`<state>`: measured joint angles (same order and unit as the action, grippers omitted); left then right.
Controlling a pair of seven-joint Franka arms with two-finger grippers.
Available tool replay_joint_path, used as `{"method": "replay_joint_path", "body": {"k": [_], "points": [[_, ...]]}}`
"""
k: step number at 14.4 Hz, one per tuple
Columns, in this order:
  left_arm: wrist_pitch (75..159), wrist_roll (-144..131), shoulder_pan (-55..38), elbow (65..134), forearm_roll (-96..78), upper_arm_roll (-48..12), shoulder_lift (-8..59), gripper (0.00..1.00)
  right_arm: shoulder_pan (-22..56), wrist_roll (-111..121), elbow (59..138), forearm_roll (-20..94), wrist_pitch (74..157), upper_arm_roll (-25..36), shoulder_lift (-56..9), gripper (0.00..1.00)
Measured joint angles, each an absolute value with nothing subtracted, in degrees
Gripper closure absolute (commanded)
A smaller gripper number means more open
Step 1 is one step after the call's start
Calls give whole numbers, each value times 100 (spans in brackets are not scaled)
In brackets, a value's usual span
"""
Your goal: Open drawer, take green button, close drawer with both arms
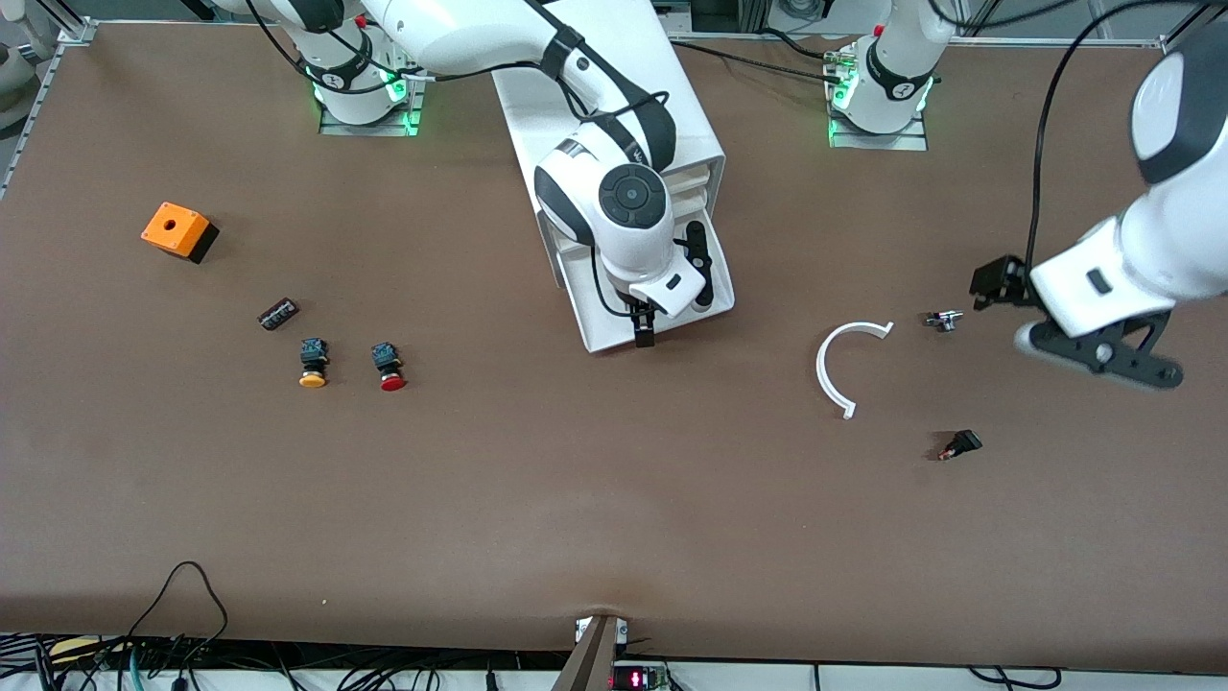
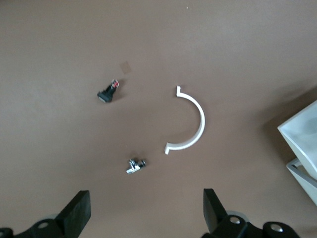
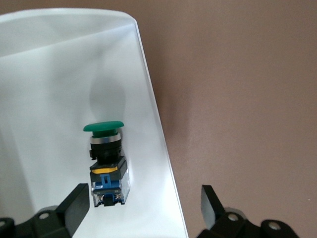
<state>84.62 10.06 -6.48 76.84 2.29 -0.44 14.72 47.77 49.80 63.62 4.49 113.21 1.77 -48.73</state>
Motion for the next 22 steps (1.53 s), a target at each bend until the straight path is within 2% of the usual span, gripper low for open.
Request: {"method": "replay_joint_path", "body": {"k": [4, 7, 12, 17, 22], "points": [[8973, 915, -453, 9249, 194, -47, 383, 0, 4780, 4951, 6363, 450, 11304, 177, -4886, 0], [9041, 915, -413, 9815, 194, -46, -61, 0, 4780, 4853, 6412, 456, 11268, 177, -4912, 0], [8785, 474, -376, 9657, 201, -33, 71, 0, 4782, 4834, 6485, 511, 11096, 176, -4920, 0], [8820, 21, -229, 8835, 200, -24, 684, 0, 4880, 4831, 6631, 772, 11081, 173, -4865, 0], [8922, 17, -225, 8649, 200, -36, 664, 0, 4885, 4805, 6924, 774, 11231, 173, -4761, 0]]}}
